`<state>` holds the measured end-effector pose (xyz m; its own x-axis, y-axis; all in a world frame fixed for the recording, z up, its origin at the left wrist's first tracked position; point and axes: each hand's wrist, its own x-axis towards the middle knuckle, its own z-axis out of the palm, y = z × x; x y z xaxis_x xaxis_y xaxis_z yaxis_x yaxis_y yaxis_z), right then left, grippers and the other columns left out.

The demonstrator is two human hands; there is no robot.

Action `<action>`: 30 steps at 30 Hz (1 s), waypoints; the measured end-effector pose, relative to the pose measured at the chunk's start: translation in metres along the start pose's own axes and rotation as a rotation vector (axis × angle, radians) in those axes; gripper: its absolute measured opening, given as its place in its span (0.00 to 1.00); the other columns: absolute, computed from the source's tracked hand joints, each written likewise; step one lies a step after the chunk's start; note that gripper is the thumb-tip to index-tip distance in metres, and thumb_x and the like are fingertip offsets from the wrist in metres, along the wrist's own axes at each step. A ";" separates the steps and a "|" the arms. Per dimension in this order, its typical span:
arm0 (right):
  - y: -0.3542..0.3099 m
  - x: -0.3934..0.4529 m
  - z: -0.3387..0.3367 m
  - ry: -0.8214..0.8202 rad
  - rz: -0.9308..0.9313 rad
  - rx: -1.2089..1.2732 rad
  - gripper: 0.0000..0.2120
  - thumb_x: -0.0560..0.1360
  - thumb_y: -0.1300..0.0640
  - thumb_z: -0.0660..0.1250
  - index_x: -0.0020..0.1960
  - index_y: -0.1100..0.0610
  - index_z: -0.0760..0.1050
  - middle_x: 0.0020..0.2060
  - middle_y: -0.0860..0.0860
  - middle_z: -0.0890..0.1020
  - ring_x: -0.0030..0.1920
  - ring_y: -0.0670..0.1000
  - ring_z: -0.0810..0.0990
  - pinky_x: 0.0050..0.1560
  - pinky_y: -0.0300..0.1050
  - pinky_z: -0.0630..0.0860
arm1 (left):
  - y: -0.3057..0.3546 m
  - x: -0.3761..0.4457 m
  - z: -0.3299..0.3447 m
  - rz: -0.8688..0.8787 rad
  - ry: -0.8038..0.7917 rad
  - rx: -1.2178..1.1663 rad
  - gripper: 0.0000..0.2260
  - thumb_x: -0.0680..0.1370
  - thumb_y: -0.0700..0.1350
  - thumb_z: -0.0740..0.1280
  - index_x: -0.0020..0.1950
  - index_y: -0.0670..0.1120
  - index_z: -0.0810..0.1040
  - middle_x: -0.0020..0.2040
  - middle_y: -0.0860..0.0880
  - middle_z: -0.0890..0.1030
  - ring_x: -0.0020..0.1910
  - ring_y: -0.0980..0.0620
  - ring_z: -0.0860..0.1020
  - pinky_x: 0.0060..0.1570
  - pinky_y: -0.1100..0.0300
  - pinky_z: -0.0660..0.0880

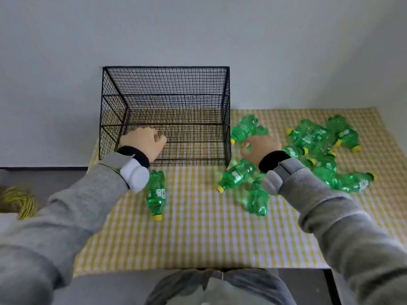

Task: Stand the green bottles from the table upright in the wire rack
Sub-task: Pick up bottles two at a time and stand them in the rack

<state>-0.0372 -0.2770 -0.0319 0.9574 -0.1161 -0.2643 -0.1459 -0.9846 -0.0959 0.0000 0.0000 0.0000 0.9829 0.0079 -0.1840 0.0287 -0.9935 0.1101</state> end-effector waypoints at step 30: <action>-0.053 -0.031 0.151 -0.422 0.069 0.248 0.23 0.76 0.60 0.60 0.69 0.54 0.60 0.47 0.62 0.81 0.37 0.58 0.76 0.37 0.49 0.76 | -0.073 -0.096 0.193 -0.371 -0.454 -0.384 0.14 0.79 0.56 0.60 0.52 0.46 0.68 0.39 0.45 0.77 0.35 0.44 0.76 0.35 0.57 0.71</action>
<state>-0.0970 -0.2016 -0.1636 0.7666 -0.0671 -0.6387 -0.3096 -0.9099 -0.2760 -0.1317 0.0501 -0.1793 0.7249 0.2071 -0.6570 0.4920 -0.8231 0.2834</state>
